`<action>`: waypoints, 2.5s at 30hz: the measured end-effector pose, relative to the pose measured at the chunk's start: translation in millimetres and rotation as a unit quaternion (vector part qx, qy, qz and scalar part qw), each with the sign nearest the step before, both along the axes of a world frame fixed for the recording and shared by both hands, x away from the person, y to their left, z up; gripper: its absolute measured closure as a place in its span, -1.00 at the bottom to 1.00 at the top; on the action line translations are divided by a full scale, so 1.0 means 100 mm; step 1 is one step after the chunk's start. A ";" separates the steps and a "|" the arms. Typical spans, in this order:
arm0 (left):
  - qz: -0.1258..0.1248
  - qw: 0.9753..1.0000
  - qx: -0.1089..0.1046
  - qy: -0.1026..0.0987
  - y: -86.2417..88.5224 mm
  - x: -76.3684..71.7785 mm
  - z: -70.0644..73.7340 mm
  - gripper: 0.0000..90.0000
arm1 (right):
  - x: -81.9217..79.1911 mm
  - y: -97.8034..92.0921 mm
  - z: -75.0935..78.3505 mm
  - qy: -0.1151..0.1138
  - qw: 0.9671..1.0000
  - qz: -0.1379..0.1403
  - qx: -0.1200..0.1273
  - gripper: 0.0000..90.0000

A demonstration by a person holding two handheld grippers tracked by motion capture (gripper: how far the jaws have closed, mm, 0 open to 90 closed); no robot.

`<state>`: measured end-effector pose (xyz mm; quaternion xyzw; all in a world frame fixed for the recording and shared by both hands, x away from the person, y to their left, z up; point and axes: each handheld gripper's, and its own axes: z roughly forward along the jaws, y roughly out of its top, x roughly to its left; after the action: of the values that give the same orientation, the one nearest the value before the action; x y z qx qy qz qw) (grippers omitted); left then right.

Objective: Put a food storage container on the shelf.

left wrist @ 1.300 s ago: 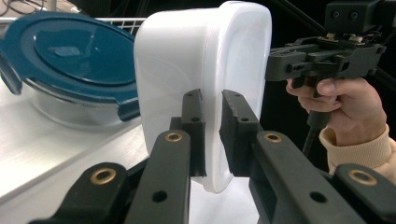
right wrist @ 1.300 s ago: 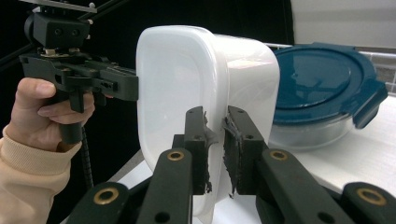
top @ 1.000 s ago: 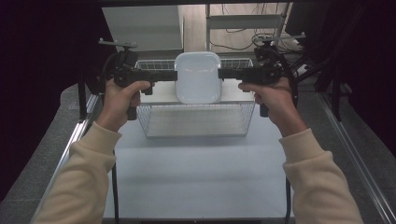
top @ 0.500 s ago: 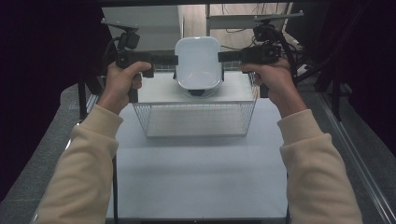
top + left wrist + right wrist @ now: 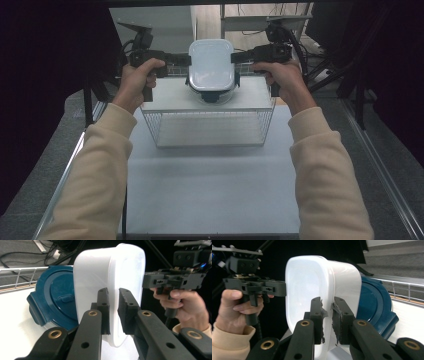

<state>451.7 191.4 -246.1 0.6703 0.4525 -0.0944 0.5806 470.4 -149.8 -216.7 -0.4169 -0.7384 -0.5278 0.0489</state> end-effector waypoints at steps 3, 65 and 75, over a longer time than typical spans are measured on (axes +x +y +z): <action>0.004 1.000 -0.022 0.020 0.02 0.10 -0.05 0.76 | 0.09 -0.01 -0.04 0.017 1.000 -0.002 0.015 0.67; 0.054 0.983 0.161 -0.065 0.25 -1.85 -1.85 -0.47 | -1.66 -0.71 -1.89 -0.120 0.985 0.014 -0.127 -0.50; 0.045 0.979 0.195 -0.029 0.21 -1.91 -2.22 -0.51 | -1.75 -0.77 -2.39 -0.077 0.985 0.017 -0.153 -0.50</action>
<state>260.6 212.1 -468.0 0.7518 0.4754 0.0414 0.4551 295.0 -226.9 -455.4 -0.3652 -0.8188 -0.4383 -0.0637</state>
